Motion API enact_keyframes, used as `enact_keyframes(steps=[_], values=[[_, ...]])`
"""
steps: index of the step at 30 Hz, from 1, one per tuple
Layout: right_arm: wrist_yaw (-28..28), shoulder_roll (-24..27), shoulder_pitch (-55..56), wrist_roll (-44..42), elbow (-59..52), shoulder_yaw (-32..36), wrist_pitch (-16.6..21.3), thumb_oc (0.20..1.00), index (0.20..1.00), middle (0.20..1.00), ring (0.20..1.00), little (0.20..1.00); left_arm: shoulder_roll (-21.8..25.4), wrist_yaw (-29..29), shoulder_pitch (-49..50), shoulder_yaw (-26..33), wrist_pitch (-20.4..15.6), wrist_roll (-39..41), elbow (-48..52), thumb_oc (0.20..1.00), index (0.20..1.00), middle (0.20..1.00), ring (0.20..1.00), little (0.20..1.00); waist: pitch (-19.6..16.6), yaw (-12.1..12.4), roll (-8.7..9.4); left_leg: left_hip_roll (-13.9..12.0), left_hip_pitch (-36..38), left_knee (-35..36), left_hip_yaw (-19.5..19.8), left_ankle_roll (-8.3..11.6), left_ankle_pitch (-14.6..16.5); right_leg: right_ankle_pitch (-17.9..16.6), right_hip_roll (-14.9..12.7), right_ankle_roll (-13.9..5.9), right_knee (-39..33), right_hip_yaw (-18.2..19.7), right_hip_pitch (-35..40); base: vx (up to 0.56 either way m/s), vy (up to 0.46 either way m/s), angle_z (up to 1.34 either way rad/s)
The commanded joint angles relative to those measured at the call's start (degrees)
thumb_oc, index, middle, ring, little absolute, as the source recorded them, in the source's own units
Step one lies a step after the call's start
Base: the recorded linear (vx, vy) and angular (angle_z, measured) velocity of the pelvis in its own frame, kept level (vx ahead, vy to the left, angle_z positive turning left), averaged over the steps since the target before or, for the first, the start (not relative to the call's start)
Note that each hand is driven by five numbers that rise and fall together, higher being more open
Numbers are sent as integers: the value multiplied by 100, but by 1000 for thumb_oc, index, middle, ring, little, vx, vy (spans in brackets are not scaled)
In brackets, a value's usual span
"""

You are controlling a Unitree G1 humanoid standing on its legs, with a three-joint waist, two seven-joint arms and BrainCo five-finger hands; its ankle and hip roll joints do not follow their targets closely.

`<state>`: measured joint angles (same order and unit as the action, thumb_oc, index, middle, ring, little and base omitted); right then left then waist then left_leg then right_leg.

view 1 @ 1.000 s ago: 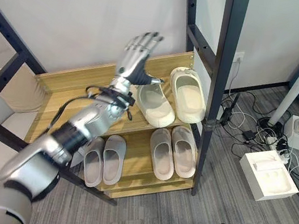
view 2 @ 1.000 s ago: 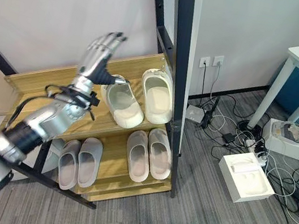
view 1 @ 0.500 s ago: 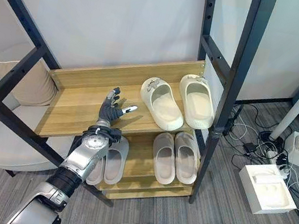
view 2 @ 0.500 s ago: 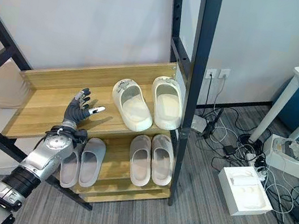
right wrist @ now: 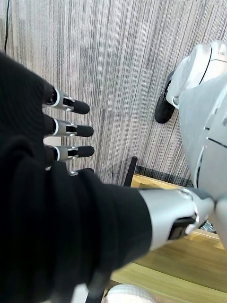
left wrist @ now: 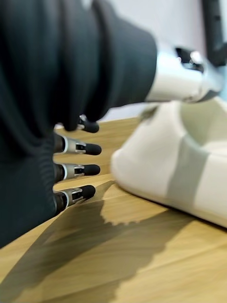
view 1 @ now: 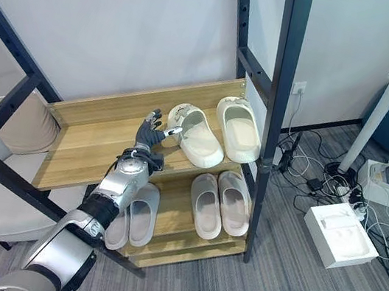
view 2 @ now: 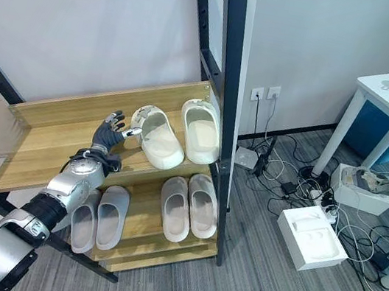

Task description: Arrange the slippers neatly on the shoe rack.

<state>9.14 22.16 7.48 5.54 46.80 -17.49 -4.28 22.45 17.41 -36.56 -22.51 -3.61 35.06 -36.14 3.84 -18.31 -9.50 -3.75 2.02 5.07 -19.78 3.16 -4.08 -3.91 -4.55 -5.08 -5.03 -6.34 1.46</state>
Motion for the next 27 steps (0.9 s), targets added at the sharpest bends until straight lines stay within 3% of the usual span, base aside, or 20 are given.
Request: enact_keyframes(steps=[1, 19, 27], values=[[-20, 2, -260, -143, -56, -178, 41, 1000, 1000, 1000, 1000, 1000, -55, -429, -547, -168, -68, 23, -228, 1000, 1000, 1000, 1000, 1000, 222, -209, 131, 109, 272, -7, 126, 232, 241, 335, 88, -255, 30, -193, 128, 0, 0, 0], [-68, 19, -283, -198, -23, -237, 14, 1000, 1000, 1000, 1000, 1000, -193, -899, -486, -766, 21, 2, 173, 1000, 1000, 1000, 1000, 1000, 272, -203, 116, 121, 229, -7, 205, 239, 214, 343, 77, -240, 25, -287, 145, 0, 0, 0], [-31, 28, -274, -211, 52, -297, 51, 1000, 1000, 1000, 1000, 1000, -440, -748, -961, -788, 40, -177, -613, 1000, 1000, 1000, 1000, 1000, 276, -332, 112, 125, 245, -7, 138, 241, 223, 336, 82, -252, 28, -224, 118, 0, 0, 0]])
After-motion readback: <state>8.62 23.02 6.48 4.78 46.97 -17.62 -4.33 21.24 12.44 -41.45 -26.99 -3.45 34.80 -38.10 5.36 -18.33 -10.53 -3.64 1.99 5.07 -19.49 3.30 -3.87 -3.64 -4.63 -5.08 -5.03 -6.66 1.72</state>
